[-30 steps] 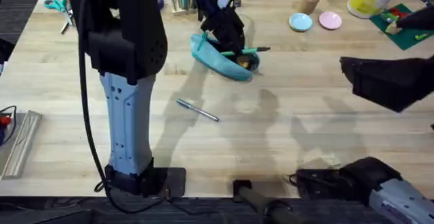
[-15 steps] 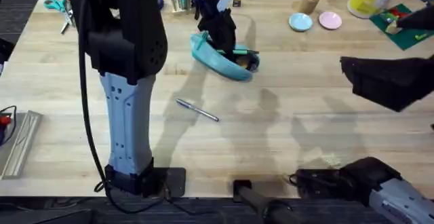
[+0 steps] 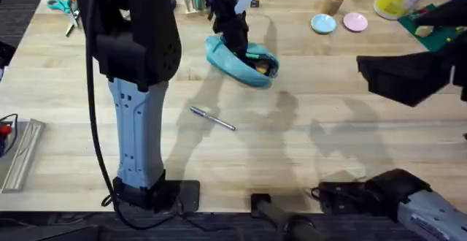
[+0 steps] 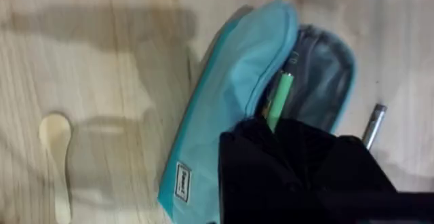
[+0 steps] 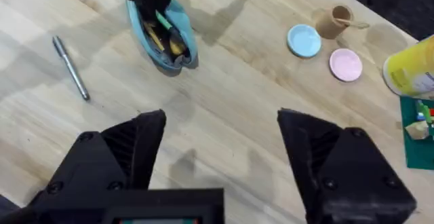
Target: Unzip the bag, pick up the pens from the table one at a time and place them inside, then zip the bag closed.
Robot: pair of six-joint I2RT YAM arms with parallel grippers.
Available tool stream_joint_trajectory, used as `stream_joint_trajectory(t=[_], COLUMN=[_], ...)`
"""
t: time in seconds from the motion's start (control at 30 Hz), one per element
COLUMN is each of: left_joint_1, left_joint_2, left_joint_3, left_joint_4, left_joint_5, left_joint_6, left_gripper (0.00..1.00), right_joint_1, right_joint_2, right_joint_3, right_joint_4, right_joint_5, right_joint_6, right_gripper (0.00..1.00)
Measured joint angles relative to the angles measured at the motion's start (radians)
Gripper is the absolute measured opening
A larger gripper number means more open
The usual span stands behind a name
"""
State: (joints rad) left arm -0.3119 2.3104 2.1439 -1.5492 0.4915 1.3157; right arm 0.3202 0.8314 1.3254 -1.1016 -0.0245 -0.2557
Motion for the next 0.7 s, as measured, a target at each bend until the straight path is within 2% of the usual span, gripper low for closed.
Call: stream_joint_trajectory(t=[0.23, 0.57, 0.6, 0.7], left_joint_1=[-0.004, -0.010, -0.010, -0.011], left_joint_2=[0.000, 0.000, 0.000, 0.000], left_joint_3=[-0.055, -0.056, -0.057, -0.057], left_joint_4=[0.043, 0.062, 0.062, 0.062], left_joint_5=[-0.094, -0.108, -0.108, -0.088], left_joint_6=[-0.060, -0.090, -0.088, -0.090], left_gripper=[0.042, 0.044, 0.094, 0.559], right_joint_1=[0.000, 0.000, 0.000, 0.000], right_joint_2=[0.000, 0.000, 0.000, 0.000], right_joint_3=[0.000, 0.000, 0.000, 0.000], right_joint_4=[0.002, 0.003, 0.002, 0.003], right_joint_5=[0.002, 0.002, 0.002, 0.002], right_joint_6=[-0.014, -0.015, -0.015, -0.015], right_gripper=[0.998, 0.998, 0.998, 0.998])
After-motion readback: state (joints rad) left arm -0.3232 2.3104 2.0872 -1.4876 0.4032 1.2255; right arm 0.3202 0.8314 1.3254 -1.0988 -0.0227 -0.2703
